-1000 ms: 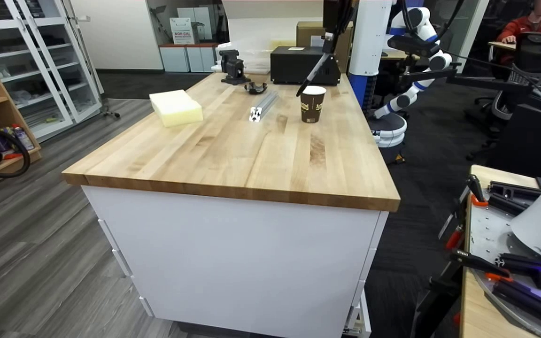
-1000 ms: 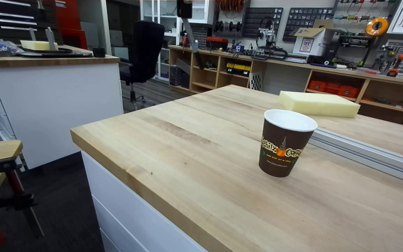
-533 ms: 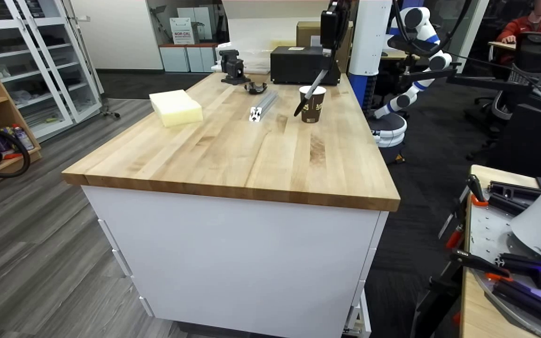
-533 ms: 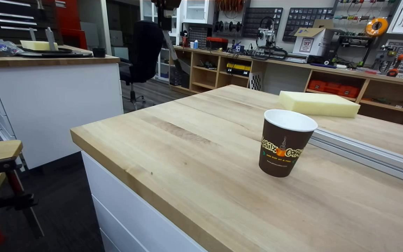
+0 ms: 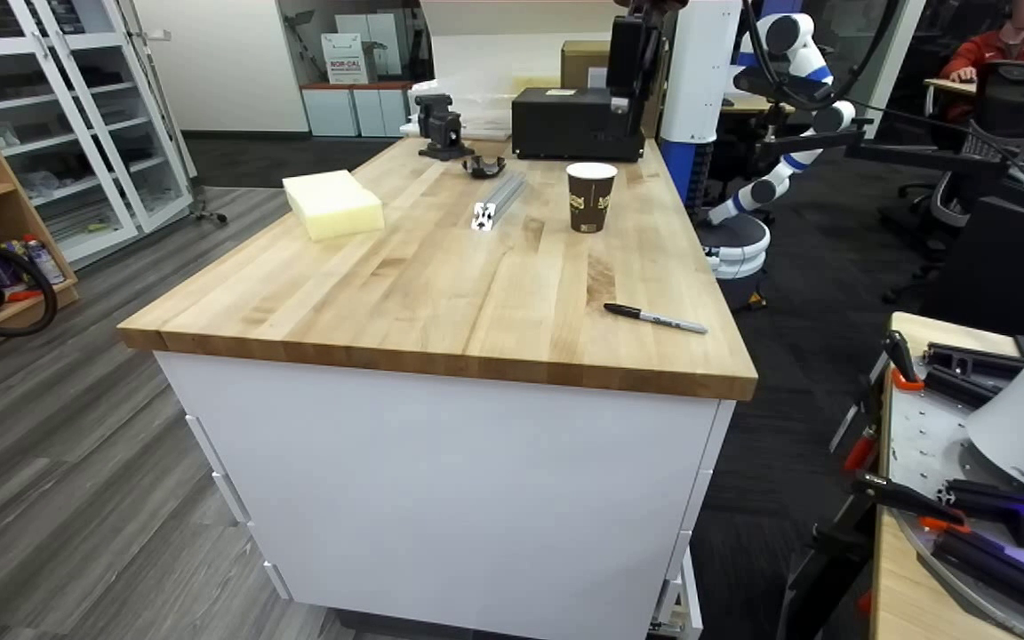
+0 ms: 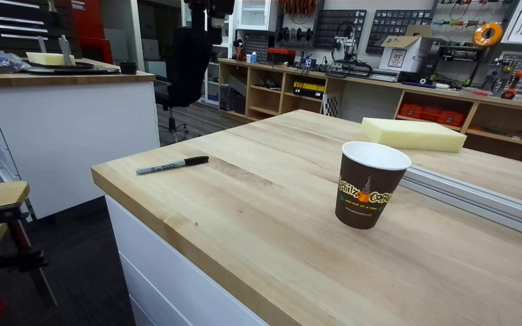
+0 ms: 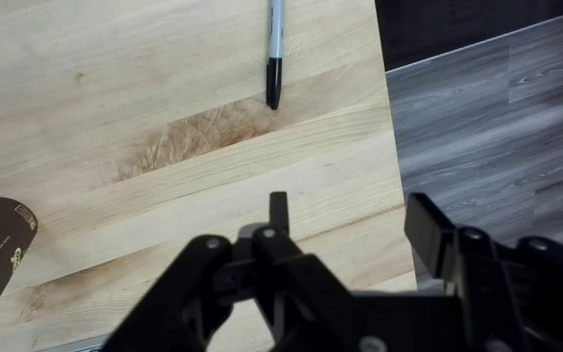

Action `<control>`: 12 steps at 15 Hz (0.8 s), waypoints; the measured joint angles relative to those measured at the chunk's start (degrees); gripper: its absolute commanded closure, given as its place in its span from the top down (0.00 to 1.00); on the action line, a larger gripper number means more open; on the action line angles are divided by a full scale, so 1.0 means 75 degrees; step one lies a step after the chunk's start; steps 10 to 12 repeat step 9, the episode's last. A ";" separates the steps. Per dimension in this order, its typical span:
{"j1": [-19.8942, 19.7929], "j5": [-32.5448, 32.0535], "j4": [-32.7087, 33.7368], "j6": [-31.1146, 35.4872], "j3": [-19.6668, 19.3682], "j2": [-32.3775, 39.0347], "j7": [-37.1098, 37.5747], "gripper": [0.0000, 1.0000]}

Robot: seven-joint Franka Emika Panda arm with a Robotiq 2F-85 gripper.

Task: Pick up the marker from the cup and put it on the table

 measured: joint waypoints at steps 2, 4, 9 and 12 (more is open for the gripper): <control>0.0000 -0.0001 0.0000 -0.0086 0.0000 0.0010 0.0005 0.82; 0.0000 -0.0002 0.0000 -0.0083 0.0000 0.0035 0.0004 0.94; -0.0001 -0.0002 0.0000 -0.0083 0.0000 0.0042 0.0001 0.94; -0.0001 -0.0002 0.0000 -0.0083 0.0000 0.0042 0.0001 0.94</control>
